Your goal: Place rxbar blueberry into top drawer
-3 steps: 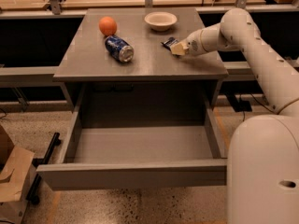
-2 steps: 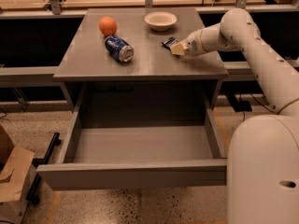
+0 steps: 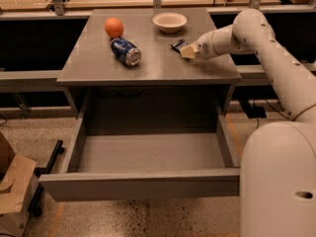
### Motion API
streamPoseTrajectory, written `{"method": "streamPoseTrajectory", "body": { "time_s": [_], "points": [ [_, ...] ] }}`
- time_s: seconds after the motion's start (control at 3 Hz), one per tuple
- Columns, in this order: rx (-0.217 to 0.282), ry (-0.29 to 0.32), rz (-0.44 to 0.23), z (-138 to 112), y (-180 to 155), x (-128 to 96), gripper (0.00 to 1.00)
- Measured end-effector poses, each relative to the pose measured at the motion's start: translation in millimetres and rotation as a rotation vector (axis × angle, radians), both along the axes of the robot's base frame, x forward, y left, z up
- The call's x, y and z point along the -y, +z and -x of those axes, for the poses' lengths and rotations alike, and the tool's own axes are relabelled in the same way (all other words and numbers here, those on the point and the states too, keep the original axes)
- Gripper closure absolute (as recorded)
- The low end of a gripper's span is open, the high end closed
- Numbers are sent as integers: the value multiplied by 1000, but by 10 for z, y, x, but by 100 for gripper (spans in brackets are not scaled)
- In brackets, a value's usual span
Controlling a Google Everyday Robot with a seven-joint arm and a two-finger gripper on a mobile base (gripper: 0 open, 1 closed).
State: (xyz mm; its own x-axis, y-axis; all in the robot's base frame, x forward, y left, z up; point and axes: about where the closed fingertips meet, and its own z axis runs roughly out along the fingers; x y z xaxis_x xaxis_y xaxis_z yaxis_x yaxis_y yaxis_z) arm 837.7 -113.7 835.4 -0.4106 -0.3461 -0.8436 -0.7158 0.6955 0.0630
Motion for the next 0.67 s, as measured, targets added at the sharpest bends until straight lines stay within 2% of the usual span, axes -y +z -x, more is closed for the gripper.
{"method": "streamPoseTrajectory", "body": {
  "time_s": [0.33,0.67],
  "points": [
    [0,0,0,1,0,0,69],
    [0,0,0,1,1,0,91]
  ]
}}
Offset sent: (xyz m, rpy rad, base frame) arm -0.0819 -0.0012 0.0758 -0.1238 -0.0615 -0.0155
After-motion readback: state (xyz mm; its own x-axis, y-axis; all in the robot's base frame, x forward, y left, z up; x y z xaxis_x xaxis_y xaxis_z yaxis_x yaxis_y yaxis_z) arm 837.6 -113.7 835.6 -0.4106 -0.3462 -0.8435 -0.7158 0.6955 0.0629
